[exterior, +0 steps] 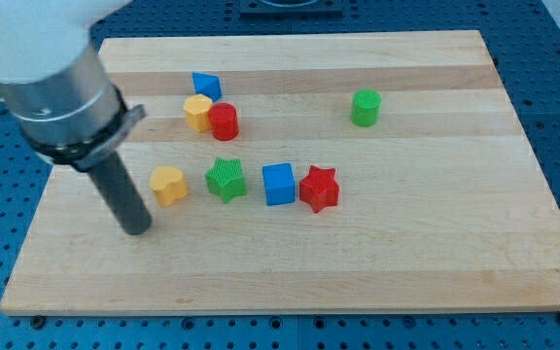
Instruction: Touch the bottom left side of the heart
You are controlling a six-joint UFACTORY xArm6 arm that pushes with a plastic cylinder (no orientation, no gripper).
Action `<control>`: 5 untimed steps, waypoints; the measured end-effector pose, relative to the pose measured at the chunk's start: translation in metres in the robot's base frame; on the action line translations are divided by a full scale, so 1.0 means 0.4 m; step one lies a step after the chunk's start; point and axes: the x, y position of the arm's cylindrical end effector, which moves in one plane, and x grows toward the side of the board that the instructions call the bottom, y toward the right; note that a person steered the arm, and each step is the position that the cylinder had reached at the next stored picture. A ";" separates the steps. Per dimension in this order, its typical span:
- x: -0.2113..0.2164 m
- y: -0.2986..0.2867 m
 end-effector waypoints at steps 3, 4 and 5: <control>-0.071 -0.010; -0.089 -0.037; -0.113 0.010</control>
